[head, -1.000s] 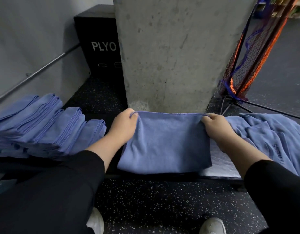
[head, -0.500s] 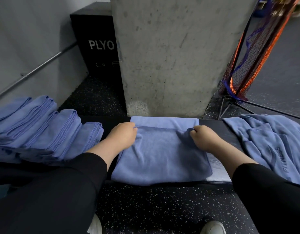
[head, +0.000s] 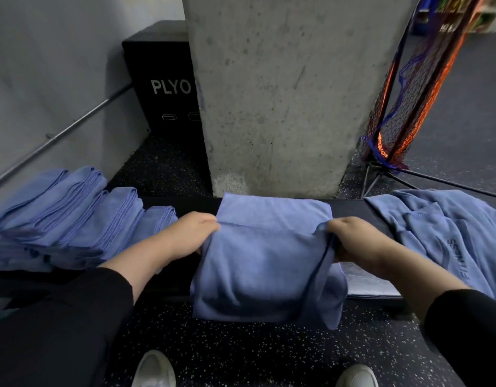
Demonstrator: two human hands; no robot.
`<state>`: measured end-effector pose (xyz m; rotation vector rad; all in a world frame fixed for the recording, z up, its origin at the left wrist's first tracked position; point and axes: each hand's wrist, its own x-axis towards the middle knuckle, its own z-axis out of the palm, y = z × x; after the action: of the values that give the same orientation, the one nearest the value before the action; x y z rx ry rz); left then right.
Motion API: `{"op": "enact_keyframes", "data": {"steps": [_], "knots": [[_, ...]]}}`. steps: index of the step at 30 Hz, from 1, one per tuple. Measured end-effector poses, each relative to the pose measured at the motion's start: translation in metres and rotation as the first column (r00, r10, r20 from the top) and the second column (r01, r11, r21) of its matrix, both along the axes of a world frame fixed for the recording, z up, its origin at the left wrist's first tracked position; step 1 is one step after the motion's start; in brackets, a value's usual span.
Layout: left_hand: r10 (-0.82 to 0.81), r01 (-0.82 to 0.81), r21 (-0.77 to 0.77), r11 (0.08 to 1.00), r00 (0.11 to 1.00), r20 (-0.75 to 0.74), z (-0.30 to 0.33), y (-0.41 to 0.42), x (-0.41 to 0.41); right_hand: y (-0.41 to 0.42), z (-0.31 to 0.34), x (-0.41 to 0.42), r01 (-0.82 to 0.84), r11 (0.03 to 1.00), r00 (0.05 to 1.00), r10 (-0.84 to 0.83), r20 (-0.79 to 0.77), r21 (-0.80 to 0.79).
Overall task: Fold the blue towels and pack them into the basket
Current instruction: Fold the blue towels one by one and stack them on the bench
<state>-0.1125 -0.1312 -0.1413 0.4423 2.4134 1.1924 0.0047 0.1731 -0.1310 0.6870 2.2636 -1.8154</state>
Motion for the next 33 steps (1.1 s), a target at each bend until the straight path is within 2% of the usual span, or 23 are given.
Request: {"op": "enact_keyframes", "data": {"steps": [1,2,5,8,10,14,20,24,29,33], "knots": [[0.061,-0.059,0.047,0.997,0.997,-0.048,0.001,0.002,-0.004,0.0,0.004,-0.004,0.057,0.997,0.998,-0.058,-0.026,-0.044],[0.116,-0.11,0.055,0.992,0.986,-0.12,0.002,0.005,-0.009,0.002,0.006,-0.01,0.111,0.994,0.993,-0.111,-0.047,-0.02],[0.238,-0.246,0.012,0.969,0.923,-0.302,-0.001,0.021,-0.021,0.012,0.004,-0.033,0.253,0.948,0.964,-0.23,-0.131,0.195],[0.289,-0.313,-0.015,0.95,0.891,-0.35,-0.012,0.037,-0.034,0.019,-0.009,-0.05,0.263,0.901,0.961,-0.21,-0.182,0.346],[0.239,-0.277,-0.065,0.959,0.909,-0.341,-0.023,0.043,-0.04,0.022,-0.021,-0.055,0.181,0.871,0.981,-0.127,-0.147,0.456],[0.01,-0.107,-0.277,0.955,0.943,-0.332,-0.041,0.046,-0.044,0.021,-0.036,-0.057,0.029,0.764,0.999,-0.012,-0.03,0.644],[-0.138,-0.028,-0.477,0.878,0.94,-0.31,-0.029,0.038,-0.04,0.013,-0.03,-0.054,-0.147,0.661,0.989,0.106,0.102,0.736],[-0.214,0.032,-0.537,0.843,0.936,-0.279,-0.022,0.025,-0.03,0.01,-0.031,-0.04,-0.142,0.599,0.987,0.142,0.071,0.788],[-0.176,0.009,-0.494,0.869,0.94,-0.292,-0.025,0.021,-0.034,0.019,-0.038,-0.039,-0.094,0.609,0.993,0.114,0.03,0.788],[-0.08,-0.091,-0.513,0.853,0.95,-0.301,-0.029,0.031,-0.048,0.032,-0.045,-0.051,-0.063,0.621,0.997,0.075,0.021,0.781]]}}
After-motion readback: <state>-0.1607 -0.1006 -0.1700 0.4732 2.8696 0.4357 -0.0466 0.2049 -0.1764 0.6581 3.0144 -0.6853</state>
